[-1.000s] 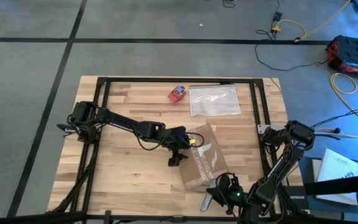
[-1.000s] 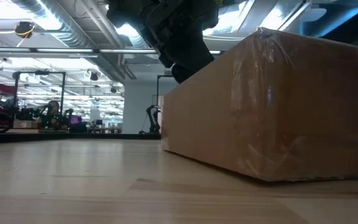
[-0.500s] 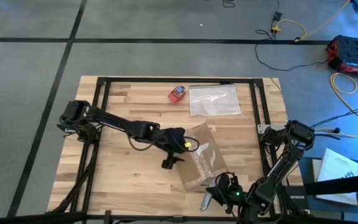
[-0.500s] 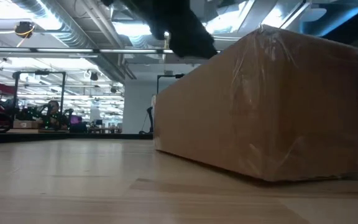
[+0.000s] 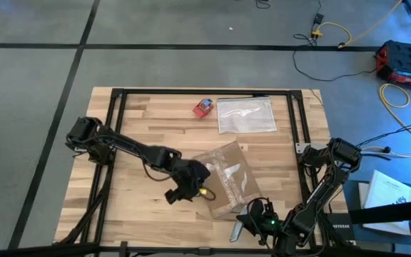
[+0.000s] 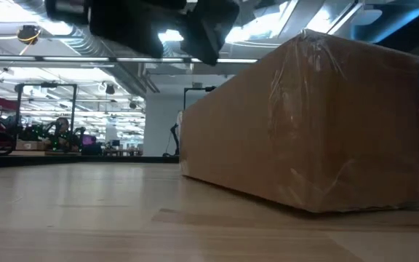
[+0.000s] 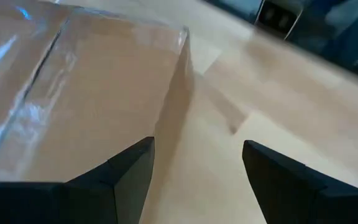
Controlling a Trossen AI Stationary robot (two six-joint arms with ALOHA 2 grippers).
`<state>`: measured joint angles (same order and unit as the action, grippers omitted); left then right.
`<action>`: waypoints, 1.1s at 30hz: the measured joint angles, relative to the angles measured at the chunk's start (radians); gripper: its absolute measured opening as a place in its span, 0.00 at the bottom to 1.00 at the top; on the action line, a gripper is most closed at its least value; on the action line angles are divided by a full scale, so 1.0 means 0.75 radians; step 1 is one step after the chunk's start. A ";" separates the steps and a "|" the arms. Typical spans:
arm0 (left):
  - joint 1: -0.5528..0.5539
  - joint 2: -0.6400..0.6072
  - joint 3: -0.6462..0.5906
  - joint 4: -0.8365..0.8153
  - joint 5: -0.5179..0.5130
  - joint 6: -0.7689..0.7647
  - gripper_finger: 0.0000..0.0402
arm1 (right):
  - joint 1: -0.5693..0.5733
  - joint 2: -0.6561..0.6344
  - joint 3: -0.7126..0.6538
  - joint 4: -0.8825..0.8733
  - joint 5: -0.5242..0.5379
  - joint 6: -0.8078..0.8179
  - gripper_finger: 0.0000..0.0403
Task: Unpack boxes
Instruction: Open the box using the silver cutter
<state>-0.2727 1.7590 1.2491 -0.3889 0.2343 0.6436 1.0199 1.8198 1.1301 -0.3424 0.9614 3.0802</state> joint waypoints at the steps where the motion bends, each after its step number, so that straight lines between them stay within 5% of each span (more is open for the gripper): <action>1: -0.014 0.012 0.000 0.011 -0.066 0.034 0.58 | 0.000 0.000 0.000 0.002 0.004 0.001 0.15; 10: -0.099 0.096 0.001 0.157 -0.440 0.246 0.58 | 0.001 0.000 -0.001 0.002 0.012 0.002 0.15; 33: -0.111 0.182 0.003 0.398 -0.451 0.154 0.58 | -0.001 0.000 -0.001 0.014 0.032 0.006 0.15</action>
<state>-0.3557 1.8957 1.2510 -0.0904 -0.1040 0.7588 1.0192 1.8198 1.1297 -0.3319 0.9853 3.0849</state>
